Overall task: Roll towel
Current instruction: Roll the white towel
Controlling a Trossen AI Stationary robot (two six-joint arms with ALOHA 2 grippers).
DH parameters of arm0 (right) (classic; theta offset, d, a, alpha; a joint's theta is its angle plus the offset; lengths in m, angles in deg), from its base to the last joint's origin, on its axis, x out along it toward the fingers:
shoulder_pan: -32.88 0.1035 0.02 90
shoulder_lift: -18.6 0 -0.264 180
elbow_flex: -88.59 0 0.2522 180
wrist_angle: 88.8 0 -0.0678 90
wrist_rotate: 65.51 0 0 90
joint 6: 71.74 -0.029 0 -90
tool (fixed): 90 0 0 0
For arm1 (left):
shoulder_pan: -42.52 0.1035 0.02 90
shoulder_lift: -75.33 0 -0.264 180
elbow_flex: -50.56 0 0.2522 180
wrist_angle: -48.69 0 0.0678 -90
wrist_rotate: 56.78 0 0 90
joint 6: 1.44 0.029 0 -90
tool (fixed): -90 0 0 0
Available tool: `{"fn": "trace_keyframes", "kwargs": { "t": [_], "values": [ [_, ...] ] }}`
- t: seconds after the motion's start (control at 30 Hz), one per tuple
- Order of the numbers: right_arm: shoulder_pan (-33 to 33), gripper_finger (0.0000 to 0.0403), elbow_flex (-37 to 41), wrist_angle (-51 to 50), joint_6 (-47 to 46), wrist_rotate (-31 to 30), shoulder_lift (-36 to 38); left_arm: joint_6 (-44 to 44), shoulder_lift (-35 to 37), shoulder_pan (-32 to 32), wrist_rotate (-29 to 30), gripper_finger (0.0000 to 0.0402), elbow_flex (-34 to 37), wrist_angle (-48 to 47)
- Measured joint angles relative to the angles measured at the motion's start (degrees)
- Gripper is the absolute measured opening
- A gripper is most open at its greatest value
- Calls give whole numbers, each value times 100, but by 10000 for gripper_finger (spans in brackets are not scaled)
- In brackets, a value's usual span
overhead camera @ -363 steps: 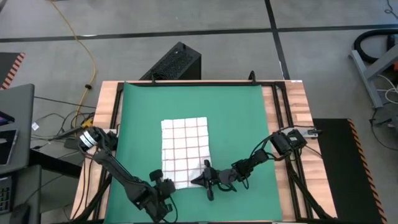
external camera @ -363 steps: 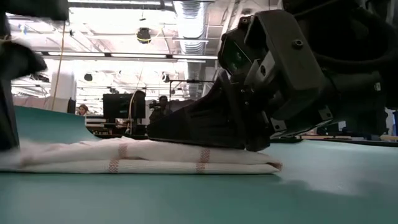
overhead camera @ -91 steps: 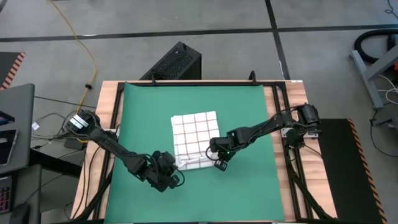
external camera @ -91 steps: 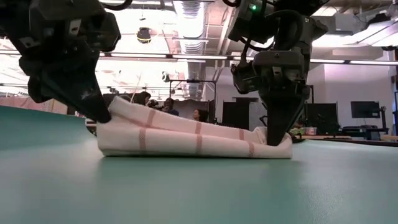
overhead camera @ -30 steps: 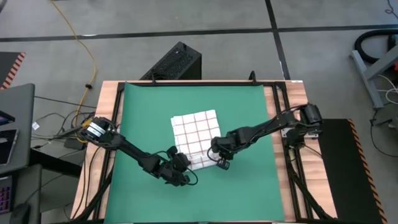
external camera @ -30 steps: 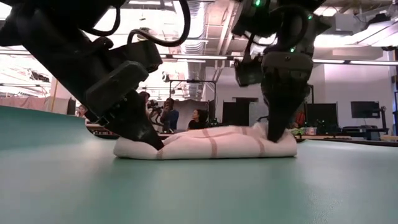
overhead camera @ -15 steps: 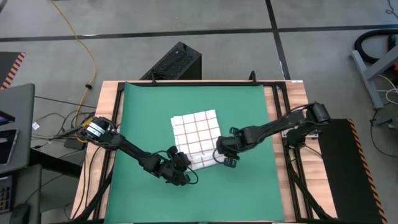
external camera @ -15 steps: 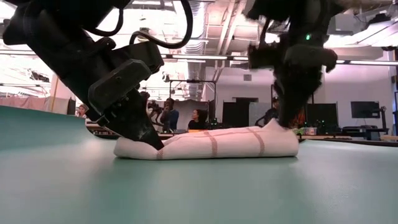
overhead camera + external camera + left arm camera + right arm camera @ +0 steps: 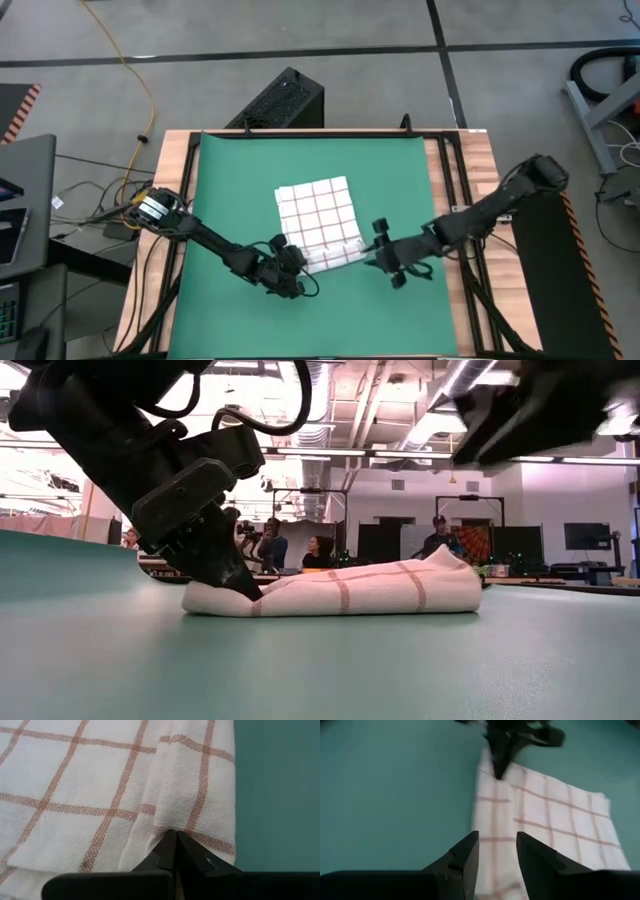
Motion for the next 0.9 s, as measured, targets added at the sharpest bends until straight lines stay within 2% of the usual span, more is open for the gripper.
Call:
{"fn": "trace_keyframes", "kwargs": {
  "t": [0.17,0.4,0.7,0.9],
  "values": [
    [-11,156,364,757,591,153,-374,6,0,-2,4,0,2,2],
    [-332,176,384,975,378,237,-1208,10,0,-4,15,0,7,20],
    [-863,140,399,1035,194,791,-1338,193,0,-9,24,0,7,17],
    [-1202,128,885,1400,17,1179,-1338,209,0,-13,72,0,7,9]
  ]
}}
